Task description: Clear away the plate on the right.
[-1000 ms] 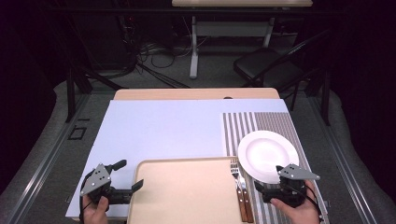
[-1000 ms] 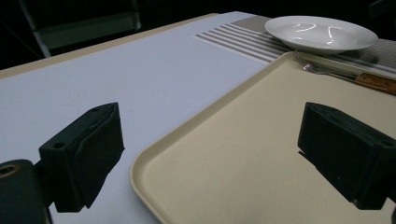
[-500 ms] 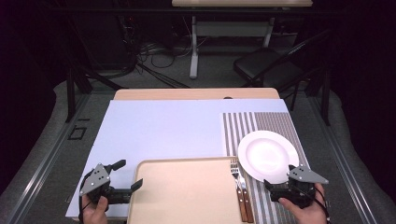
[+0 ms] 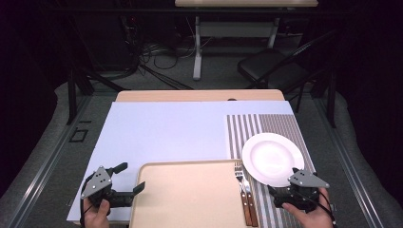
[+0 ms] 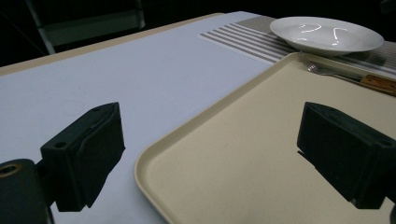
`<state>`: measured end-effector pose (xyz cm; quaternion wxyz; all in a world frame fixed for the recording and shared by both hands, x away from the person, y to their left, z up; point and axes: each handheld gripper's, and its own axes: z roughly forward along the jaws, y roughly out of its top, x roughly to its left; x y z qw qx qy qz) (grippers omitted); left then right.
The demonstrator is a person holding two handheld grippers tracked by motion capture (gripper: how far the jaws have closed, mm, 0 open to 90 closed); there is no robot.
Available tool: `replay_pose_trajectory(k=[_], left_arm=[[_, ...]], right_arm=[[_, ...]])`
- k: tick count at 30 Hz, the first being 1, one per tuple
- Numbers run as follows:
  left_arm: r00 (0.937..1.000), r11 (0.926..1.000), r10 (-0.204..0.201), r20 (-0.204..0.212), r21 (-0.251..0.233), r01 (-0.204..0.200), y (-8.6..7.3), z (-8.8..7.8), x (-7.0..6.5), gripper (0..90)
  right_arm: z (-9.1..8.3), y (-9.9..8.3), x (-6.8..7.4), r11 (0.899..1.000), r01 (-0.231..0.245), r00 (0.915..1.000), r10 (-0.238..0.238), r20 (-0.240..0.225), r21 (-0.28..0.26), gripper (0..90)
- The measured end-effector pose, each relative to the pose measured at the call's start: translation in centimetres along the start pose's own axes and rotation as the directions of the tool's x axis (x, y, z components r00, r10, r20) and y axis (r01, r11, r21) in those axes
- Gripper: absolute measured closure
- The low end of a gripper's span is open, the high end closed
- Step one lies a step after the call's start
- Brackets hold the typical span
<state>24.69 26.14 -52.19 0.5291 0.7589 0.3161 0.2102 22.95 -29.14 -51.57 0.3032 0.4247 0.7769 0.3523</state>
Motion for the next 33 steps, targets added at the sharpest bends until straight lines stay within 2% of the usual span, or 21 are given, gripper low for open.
replay_pose_trajectory(k=[9, 15, 16, 17, 18, 20, 27, 29, 31, 33], left_arm=[[1.0, 0.9999, -0.007, 0.0, -0.009, 0.007, 0.0, -0.1, 0.0, 7.6], [1.0, 1.0, -0.006, 0.005, -0.008, 0.006, 0.0, -0.1, 0.1, 7.6], [1.0, 0.9999, -0.006, 0.005, -0.009, 0.006, 0.0, -0.1, 0.1, 7.6], [1.0, 1.0, -0.006, 0.004, -0.007, 0.006, 0.0, -0.1, 0.1, 7.6], [1.0, 1.0, -0.004, 0.002, -0.006, 0.004, 0.0, 0.0, 0.0, 7.6], [1.0, 1.0, -0.005, 0.005, -0.006, 0.005, 0.0, 0.0, 0.0, 7.6], [1.0, 1.0, -0.002, 0.007, -0.005, 0.002, 0.0, 0.0, 0.0, 7.6], [1.0, 1.0, -0.001, 0.008, -0.003, 0.001, 0.0, 0.1, 0.0, 7.6], [1.0, 1.0, -0.001, 0.009, -0.002, 0.001, 0.0, 0.1, -0.1, 7.6], [1.0, 1.0, -0.002, 0.009, -0.003, 0.002, 0.0, 0.1, 0.0, 7.6]], right_arm=[[-0.3, 0.6, 0.3, 0.998, 0.062, 0.9977, -0.063, 0.025, 0.023, 0.0], [-0.1, 0.7, 0.6, 0.985, 0.155, 0.9867, -0.158, 0.035, 0.078, 0.0], [0.0, 0.7, 0.7, 0.978, 0.188, 0.9806, -0.192, 0.041, 0.09, 0.0], [0.0, 0.7, 0.8, 0.974, 0.199, 0.978, -0.204, 0.041, 0.107, 0.0], [0.0, 0.7, 0.8, 0.965, 0.231, 0.9705, -0.237, 0.043, 0.122, 0.0], [0.0, 0.7, 0.8, 0.955, 0.265, 0.96, -0.275, 0.055, 0.136, 0.0], [0.2, 0.8, 0.9, 0.925, 0.326, 0.9377, -0.343, 0.058, 0.194, 0.0], [0.4, 0.8, 0.9, 0.909, 0.354, 0.9259, -0.374, 0.054, 0.222, 0.0], [0.7, 0.7, 0.9, 0.898, 0.381, 0.9157, -0.399, 0.045, 0.222, 0.0], [1.0, 0.6, 1.0, 0.877, 0.407, 0.9028, -0.429, 0.035, 0.256, 0.0]])
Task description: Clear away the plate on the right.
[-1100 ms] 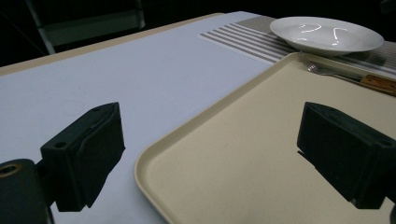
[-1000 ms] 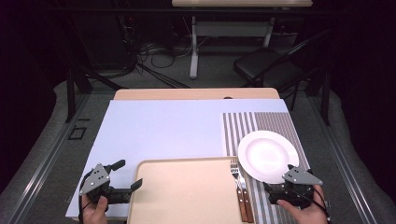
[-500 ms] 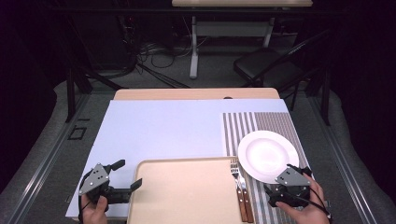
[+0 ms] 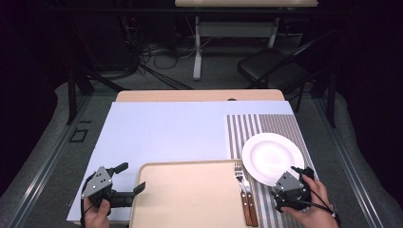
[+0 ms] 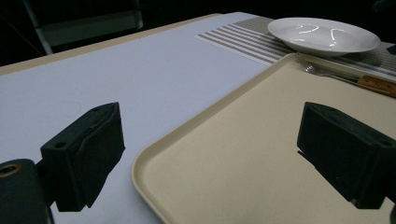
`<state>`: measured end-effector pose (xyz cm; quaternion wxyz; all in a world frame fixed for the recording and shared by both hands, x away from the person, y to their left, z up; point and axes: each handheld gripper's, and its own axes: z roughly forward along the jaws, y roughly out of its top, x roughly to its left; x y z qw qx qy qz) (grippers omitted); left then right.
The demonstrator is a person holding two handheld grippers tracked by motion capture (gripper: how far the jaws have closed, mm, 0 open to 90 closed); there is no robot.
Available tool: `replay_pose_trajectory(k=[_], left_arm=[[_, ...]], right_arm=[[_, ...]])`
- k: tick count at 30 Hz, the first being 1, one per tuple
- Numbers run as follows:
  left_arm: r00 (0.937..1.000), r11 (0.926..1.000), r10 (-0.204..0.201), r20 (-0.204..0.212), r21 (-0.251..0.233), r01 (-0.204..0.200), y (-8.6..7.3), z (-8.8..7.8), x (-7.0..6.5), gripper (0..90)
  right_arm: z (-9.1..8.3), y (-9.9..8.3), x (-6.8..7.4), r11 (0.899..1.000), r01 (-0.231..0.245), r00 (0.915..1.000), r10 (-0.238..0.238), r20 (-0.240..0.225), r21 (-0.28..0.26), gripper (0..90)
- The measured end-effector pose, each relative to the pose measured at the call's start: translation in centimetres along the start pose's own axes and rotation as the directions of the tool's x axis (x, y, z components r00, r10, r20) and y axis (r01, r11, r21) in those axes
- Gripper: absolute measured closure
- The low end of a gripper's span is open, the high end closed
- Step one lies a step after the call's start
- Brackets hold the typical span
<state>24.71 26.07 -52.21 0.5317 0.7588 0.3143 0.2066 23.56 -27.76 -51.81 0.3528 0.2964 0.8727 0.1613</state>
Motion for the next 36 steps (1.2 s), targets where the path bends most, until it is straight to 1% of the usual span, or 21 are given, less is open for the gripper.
replay_pose_trajectory(k=[5, 8, 9, 12, 14, 15, 16, 17, 18, 19, 20, 21, 22, 23, 24, 25, 27, 28, 29, 31, 36], left_arm=[[1.0, 1.0, 0.003, -0.001, 0.006, -0.003, 0.0, 0.1, 0.0, 7.6], [1.0, 1.0, 0.004, 0.0, 0.007, -0.004, 0.0, 0.1, 0.0, 7.6], [1.0, 1.0, 0.003, 0.0, 0.006, -0.003, 0.0, 0.1, 0.0, 7.6], [1.0, 1.0, 0.001, 0.0, 0.006, -0.001, 0.0, 0.1, 0.0, 7.6], [1.0, 1.0, 0.001, 0.0, 0.007, -0.001, 0.0, 0.1, 0.0, 7.6], [1.0, 1.0, 0.001, 0.0, 0.007, -0.001, 0.0, 0.1, 0.0, 7.6], [1.0, 1.0, 0.0, 0.0, 0.007, -0.001, 0.0, 0.1, 0.0, 7.6], [1.0, 1.0, 0.0, -0.001, 0.007, 0.0, 0.0, 0.1, 0.0, 7.6], [1.0, 1.0, 0.0, -0.002, 0.007, 0.0, 0.0, 0.1, 0.0, 7.6], [1.0, 1.0, -0.001, 0.0, 0.006, 0.001, 0.0, 0.1, 0.0, 7.6], [1.0, 1.0, -0.001, 0.0, 0.007, 0.001, 0.0, 0.1, 0.0, 7.6], [1.0, 1.0, 0.0, 0.0, 0.007, 0.0, 0.0, 0.1, 0.0, 7.6], [1.0, 1.0, 0.0, -0.001, 0.007, 0.0, 0.0, 0.1, 0.0, 7.6], [1.0, 1.0, -0.001, -0.002, 0.008, 0.001, 0.0, 0.1, 0.0, 7.6], [1.0, 1.0, -0.001, 0.0, 0.006, 0.001, 0.0, 0.1, 0.0, 7.6], [1.0, 1.0, -0.001, 0.0, 0.006, 0.001, 0.0, 0.1, 0.0, 7.6], [1.0, 1.0, -0.001, 0.0, 0.006, 0.001, 0.0, 0.1, 0.0, 7.6], [1.0, 1.0, -0.001, 0.0, 0.007, 0.001, 0.0, 0.1, 0.0, 7.6], [1.0, 1.0, -0.001, 0.0, 0.006, 0.001, 0.0, 0.1, 0.0, 7.6], [1.0, 1.0, 0.0, -0.001, 0.007, 0.0, 0.0, 0.1, 0.0, 7.6], [1.0, 1.0, 0.0, 0.0, 0.007, 0.0, 0.0, 0.1, 0.0, 7.6]], right_arm=[[1.1, 0.0, 0.1, 0.998, 0.054, 0.9984, -0.054, 0.014, 0.034, 0.1], [1.5, 0.0, 0.2, 0.996, 0.067, 0.9973, -0.069, 0.026, 0.055, 0.4], [1.7, 0.0, 0.2, 0.996, 0.077, 0.9964, -0.078, 0.032, 0.05, 0.5], [2.0, 0.1, 0.2, 0.993, 0.086, 0.9953, -0.089, 0.038, 0.077, 0.8], [2.4, 0.0, 0.2, 0.994, 0.093, 0.994, -0.097, 0.052, 0.058, 1.2], [2.5, 0.0, 0.1, 0.99, 0.124, 0.9904, -0.128, 0.053, 0.072, 1.2], [2.7, 0.0, 0.1, 0.99, 0.127, 0.9897, -0.13, 0.06, 0.057, 1.4], [2.7, 0.0, 0.1, 0.988, 0.135, 0.988, -0.14, 0.064, 0.08, 1.6], [2.8, 0.0, 0.1, 0.987, 0.142, 0.9865, -0.147, 0.072, 0.071, 2.1], [2.8, 0.1, 0.1, 0.984, 0.151, 0.9849, -0.158, 0.071, 0.095, 2.2], [3.0, 0.0, 0.2, 0.986, 0.15, 0.9846, -0.156, 0.079, 0.073, 2.3], [2.9, 0.1, 0.2, 0.984, 0.156, 0.9835, -0.163, 0.078, 0.089, 2.4], [3.1, 0.2, 0.0, 0.979, 0.183, 0.9785, -0.19, 0.079, 0.088, 2.5], [3.1, 0.2, 0.1, 0.981, 0.172, 0.9801, -0.179, 0.085, 0.09, 2.5], [3.2, 0.2, 0.2, 0.984, 0.147, 0.9845, -0.155, 0.082, 0.099, 2.6], [3.4, 0.1, 0.1, 0.984, 0.157, 0.9828, -0.164, 0.085, 0.084, 2.6], [3.4, 0.2, 0.1, 0.981, 0.162, 0.982, -0.171, 0.082, 0.103, 2.6], [3.6, 0.2, 0.1, 0.983, 0.159, 0.9823, -0.167, 0.086, 0.087, 2.7], [3.5, 0.3, 0.0, 0.981, 0.167, 0.9809, -0.176, 0.083, 0.102, 2.8], [3.7, 0.3, -0.1, 0.979, 0.174, 0.9792, -0.183, 0.086, 0.104, 2.9], [4.1, 0.4, 0.0, 0.978, 0.187, 0.9763, -0.196, 0.092, 0.093, 3.7]])
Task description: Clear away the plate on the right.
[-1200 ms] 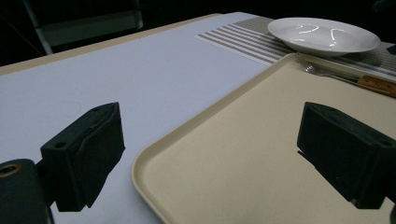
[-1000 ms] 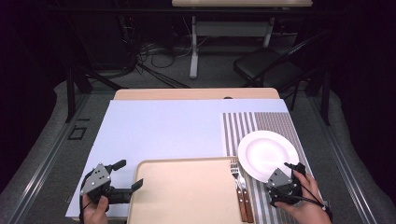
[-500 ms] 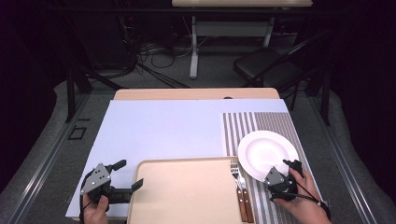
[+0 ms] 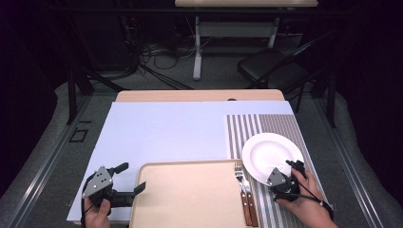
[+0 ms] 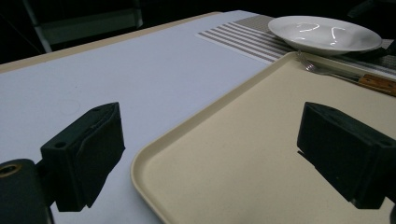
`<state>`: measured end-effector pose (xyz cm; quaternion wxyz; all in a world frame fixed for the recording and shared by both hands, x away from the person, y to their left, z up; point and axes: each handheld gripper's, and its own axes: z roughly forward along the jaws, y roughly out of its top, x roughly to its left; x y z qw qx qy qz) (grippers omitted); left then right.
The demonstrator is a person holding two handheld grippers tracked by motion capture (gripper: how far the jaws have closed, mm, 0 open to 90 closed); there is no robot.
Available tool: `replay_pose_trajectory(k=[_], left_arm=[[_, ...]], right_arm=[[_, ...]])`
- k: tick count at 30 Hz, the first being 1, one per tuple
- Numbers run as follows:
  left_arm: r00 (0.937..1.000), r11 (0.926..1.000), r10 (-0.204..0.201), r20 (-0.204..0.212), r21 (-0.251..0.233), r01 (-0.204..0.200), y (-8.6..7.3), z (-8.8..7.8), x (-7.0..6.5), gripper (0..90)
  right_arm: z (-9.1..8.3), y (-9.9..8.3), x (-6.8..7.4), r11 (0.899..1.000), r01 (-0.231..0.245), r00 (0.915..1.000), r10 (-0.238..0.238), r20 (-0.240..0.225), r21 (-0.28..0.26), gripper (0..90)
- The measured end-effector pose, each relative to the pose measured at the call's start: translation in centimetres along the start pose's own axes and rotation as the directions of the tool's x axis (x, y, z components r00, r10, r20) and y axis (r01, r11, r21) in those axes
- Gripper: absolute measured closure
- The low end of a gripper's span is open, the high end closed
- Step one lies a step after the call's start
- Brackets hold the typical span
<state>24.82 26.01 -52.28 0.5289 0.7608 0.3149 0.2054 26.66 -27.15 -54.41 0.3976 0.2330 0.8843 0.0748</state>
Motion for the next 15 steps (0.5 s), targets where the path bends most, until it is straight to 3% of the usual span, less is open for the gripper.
replay_pose_trajectory(k=[2, 4, 5, 6, 7, 15], left_arm=[[1.0, 1.0, 0.0, 0.0, 0.0, 0.0, 0.0, 0.0, 0.0, 7.6], [1.0, 1.0, 0.0, -0.001, 0.001, 0.0, 0.0, 0.0, 0.0, 7.6], [1.0, 1.0, 0.0, -0.002, 0.001, 0.0, 0.0, 0.0, 0.0, 7.6], [1.0, 1.0, 0.0, -0.001, -0.001, 0.0, 0.0, 0.0, 0.0, 7.6], [1.0, 1.0, 0.0, -0.001, -0.002, 0.0, 0.0, 0.0, 0.0, 7.6], [1.0, 1.0, 0.001, 0.0, -0.001, -0.001, 0.0, 0.0, 0.0, 7.6]], right_arm=[[0.1, 0.0, 0.1, 1.0, 0.004, 0.9999, -0.004, 0.011, -0.012, 4.6], [-0.3, 0.3, -0.1, 0.998, 0.038, 0.9992, -0.038, 0.014, 0.059, 5.1], [0.6, -0.1, 0.2, 0.998, 0.004, 0.9993, -0.002, 0.037, -0.063, 5.2], [0.8, -0.1, 0.2, 0.996, 0.006, 0.9995, -0.003, 0.032, -0.086, 5.6], [0.4, 0.1, 0.1, 1.0, 0.024, 0.9993, -0.024, 0.03, -0.014, 5.6], [0.6, 0.1, 0.1, 0.999, 0.041, 0.9974, -0.04, 0.06, -0.025, 6.3]])
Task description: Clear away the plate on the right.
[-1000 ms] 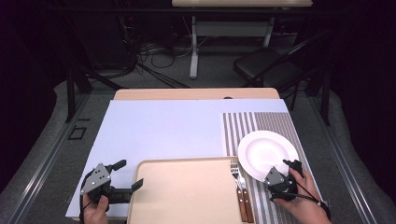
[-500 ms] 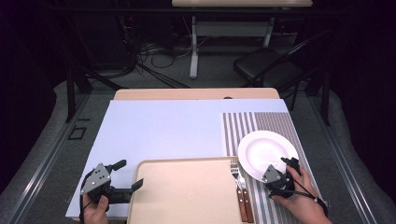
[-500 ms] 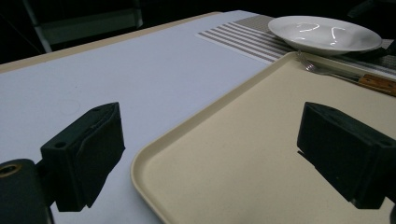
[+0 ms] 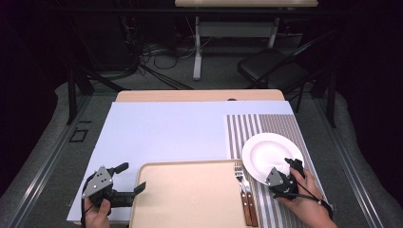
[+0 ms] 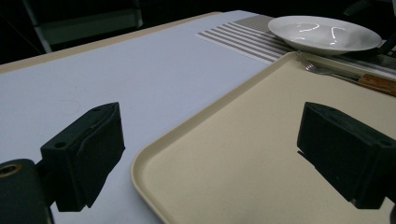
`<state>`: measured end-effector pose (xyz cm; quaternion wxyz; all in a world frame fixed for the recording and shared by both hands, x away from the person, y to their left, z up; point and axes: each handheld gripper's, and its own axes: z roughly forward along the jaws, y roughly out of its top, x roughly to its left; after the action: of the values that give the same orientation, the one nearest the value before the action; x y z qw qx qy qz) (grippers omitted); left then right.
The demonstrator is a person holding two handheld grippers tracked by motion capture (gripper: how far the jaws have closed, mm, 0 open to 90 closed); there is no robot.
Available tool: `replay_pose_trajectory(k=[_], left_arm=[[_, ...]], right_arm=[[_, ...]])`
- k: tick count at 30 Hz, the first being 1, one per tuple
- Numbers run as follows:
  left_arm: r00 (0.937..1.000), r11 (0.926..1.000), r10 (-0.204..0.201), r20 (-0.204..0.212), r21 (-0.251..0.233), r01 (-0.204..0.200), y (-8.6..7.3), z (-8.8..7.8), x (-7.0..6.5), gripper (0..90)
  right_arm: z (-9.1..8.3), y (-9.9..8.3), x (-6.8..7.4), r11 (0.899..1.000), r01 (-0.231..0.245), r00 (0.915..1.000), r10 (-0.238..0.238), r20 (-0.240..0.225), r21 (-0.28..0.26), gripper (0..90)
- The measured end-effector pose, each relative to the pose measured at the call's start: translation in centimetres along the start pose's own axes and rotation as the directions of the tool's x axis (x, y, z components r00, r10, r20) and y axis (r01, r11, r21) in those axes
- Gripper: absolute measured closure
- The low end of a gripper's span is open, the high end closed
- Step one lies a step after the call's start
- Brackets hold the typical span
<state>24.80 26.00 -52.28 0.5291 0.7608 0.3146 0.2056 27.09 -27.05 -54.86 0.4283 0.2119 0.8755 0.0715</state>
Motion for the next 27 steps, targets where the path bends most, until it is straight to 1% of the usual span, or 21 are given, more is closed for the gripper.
replay_pose_trajectory(k=[3, 5, 6, 7, 11, 12, 15, 16, 19, 20, 21, 22, 23, 24, 25, 27], left_arm=[[1.0, 1.0, 0.0, 0.0, 0.0, 0.0, 0.0, 0.0, 0.01, 7.6], [1.0, 1.0, 0.0, 0.0, 0.0, 0.0, 0.0, 0.01, 0.01, 7.6], [1.0, 1.0, 0.0, -0.001, 0.002, 0.0, 0.0, 0.01, 0.0, 7.6], [1.0, 1.0, 0.0, -0.001, 0.003, 0.0, 0.0, 0.02, 0.0, 7.6], [1.0, 1.0, 0.0, -0.001, 0.002, 0.0, 0.01, 0.01, 0.01, 7.6], [1.0, 1.0, -0.001, 0.001, 0.0, 0.001, 0.0, 0.01, 0.02, 7.6], [1.0, 1.0, -0.001, 0.002, 0.001, 0.001, 0.0, 0.01, 0.01, 7.6], [1.0, 1.0, 0.0, 0.001, 0.001, 0.0, 0.0, 0.01, 0.01, 7.6], [1.0, 1.0, 0.0, 0.001, 0.001, 0.0, 0.0, 0.0, 0.02, 7.6], [1.0, 1.0, 0.0, 0.001, 0.001, 0.0, 0.0, 0.0, 0.03, 7.6], [1.0, 1.0, 0.0, 0.001, 0.0, 0.0, 0.0, 0.0, 0.04, 7.6], [1.0, 1.0, 0.0, 0.001, 0.0, 0.0, 0.0, 0.0, 0.04, 7.6], [1.0, 1.0, 0.0, 0.001, 0.001, 0.0, 0.0, 0.01, 0.04, 7.6], [1.0, 1.0, 0.0, 0.001, 0.002, 0.0, 0.0, 0.02, 0.04, 7.6], [1.0, 1.0, 0.0, 0.0, 0.003, 0.0, 0.0, 0.02, 0.02, 7.6], [1.0, 1.0, 0.001, 0.0, 0.003, -0.001, 0.0, 0.02, 0.01, 7.6]], right_arm=[[0.06, 0.02, -0.05, 1.0, 0.005, 1.0, -0.005, 0.0, 0.002, 5.9], [0.02, 0.06, -0.11, 1.0, 0.01, 0.9999, -0.01, -0.004, 0.013, 5.7], [0.09, 0.03, -0.07, 1.0, 0.0, 1.0, 0.0, -0.008, 0.007, 5.6], [0.17, 0.02, -0.09, 1.0, 0.007, 1.0, -0.007, -0.001, -0.005, 5.6], [0.13, -0.01, -0.06, 1.0, 0.015, 0.9999, -0.015, -0.006, -0.004, 6.1], [0.14, -0.02, -0.01, 1.0, 0.017, 0.9999, -0.017, -0.002, -0.006, 6.2], [0.15, -0.04, 0.03, 0.999, 0.041, 0.9991, -0.041, 0.002, -0.019, 6.4], [0.13, -0.06, 0.11, 1.0, 0.023, 0.9997, -0.023, 0.004, -0.012, 6.6], [0.15, -0.14, -0.03, 1.0, 0.019, 0.9998, -0.019, -0.005, -0.015, 6.8], [0.21, -0.21, -0.03, 0.999, 0.017, 0.9998, -0.017, -0.004, -0.028, 7.1], [0.15, -0.22, -0.02, 1.0, 0.014, 0.9999, -0.014, -0.005, -0.022, 7.1], [0.06, -0.21, -0.06, 1.0, 0.019, 0.9998, -0.019, -0.008, -0.011, 7.1], [0.13, -0.26, -0.04, 1.0, 0.017, 0.9999, -0.017, -0.004, -0.024, 7.1], [0.08, -0.25, -0.1, 1.0, 0.017, 0.9998, -0.017, -0.005, -0.016, 8.3], [0.13, -0.31, -0.02, 1.0, 0.011, 0.9999, -0.011, -0.003, -0.026, 9.3], [0.03, -0.28, 0.09, 1.0, 0.022, 0.9997, -0.022, 0.008, -0.018, 11.1]])
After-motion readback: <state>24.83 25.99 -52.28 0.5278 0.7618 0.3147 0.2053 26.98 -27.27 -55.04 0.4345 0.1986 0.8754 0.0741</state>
